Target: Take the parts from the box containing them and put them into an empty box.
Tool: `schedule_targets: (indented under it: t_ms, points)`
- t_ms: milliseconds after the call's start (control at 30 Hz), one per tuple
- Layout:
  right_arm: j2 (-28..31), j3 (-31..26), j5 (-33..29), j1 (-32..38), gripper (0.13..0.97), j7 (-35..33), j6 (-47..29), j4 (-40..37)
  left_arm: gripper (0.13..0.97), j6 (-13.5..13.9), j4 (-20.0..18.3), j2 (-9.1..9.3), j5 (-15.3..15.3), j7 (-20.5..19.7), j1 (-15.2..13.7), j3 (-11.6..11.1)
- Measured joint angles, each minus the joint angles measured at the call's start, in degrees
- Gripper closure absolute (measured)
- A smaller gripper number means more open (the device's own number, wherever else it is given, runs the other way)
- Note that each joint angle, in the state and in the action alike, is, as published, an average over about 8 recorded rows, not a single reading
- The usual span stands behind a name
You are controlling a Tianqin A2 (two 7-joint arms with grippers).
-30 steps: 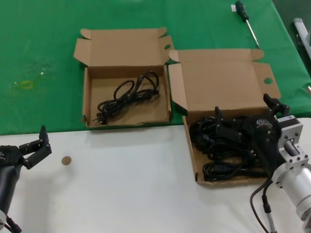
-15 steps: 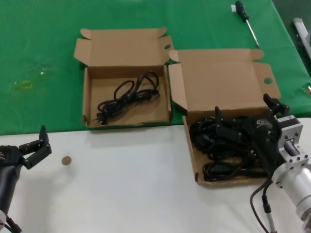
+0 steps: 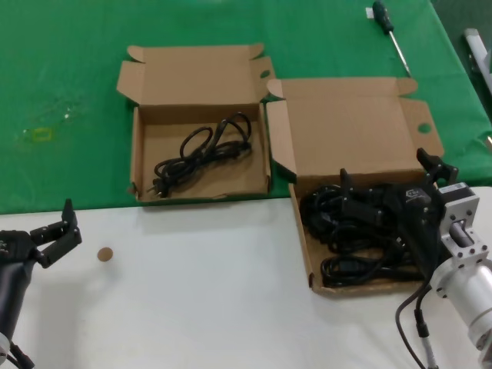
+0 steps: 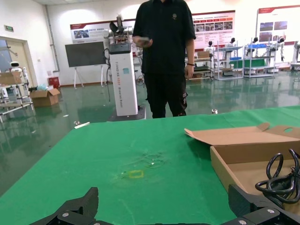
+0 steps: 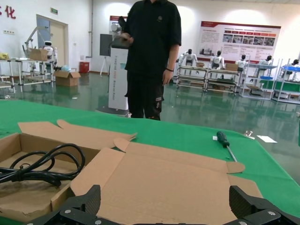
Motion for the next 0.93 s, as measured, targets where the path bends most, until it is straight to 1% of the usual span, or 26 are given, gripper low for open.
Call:
schedule_targets:
  t_ms: [933]
  points:
    - [0.0, 0.0, 0.0, 0.0, 0.129, 0.0, 0.0, 0.0, 0.132, 0.0, 0.0, 0.0, 0.0, 0.0, 0.0, 0.0]
